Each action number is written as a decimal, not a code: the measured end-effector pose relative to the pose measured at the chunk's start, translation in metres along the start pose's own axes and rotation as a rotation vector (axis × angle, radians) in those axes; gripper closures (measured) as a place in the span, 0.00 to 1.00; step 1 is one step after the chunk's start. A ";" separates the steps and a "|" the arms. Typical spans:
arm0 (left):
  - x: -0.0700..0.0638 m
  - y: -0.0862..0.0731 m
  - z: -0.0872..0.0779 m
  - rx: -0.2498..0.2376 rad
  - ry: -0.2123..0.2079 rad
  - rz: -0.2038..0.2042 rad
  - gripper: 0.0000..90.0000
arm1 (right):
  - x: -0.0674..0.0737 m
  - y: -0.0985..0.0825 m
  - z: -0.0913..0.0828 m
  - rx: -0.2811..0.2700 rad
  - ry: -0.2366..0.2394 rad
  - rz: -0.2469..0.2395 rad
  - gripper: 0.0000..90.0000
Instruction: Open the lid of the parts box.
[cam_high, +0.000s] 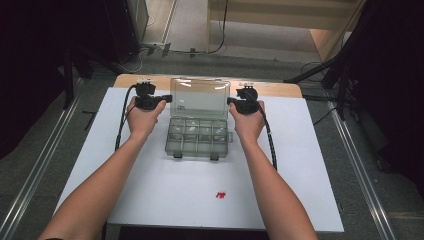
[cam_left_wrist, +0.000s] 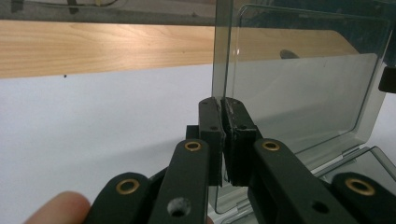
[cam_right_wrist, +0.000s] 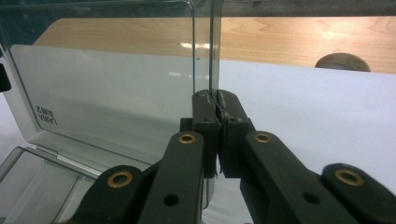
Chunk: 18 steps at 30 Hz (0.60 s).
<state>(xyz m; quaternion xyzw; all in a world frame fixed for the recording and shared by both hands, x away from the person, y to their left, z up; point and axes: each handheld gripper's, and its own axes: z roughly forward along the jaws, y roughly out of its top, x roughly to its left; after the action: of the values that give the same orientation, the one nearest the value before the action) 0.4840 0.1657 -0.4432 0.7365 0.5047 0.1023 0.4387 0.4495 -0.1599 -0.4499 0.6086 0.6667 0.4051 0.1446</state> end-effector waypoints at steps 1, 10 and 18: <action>0.001 0.001 0.001 0.007 -0.002 -0.004 0.97 | -0.001 0.001 0.001 0.006 0.002 0.000 0.99; 0.012 0.003 0.010 0.044 -0.030 -0.071 0.97 | -0.006 0.008 0.012 0.054 0.012 0.017 0.99; 0.020 0.005 0.018 0.086 -0.044 -0.102 0.98 | -0.010 0.009 0.023 0.094 0.017 0.040 0.99</action>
<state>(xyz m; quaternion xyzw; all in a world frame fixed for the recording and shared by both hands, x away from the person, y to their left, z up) 0.5073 0.1717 -0.4559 0.7300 0.5358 0.0418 0.4223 0.4736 -0.1618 -0.4606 0.6246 0.6739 0.3812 0.1020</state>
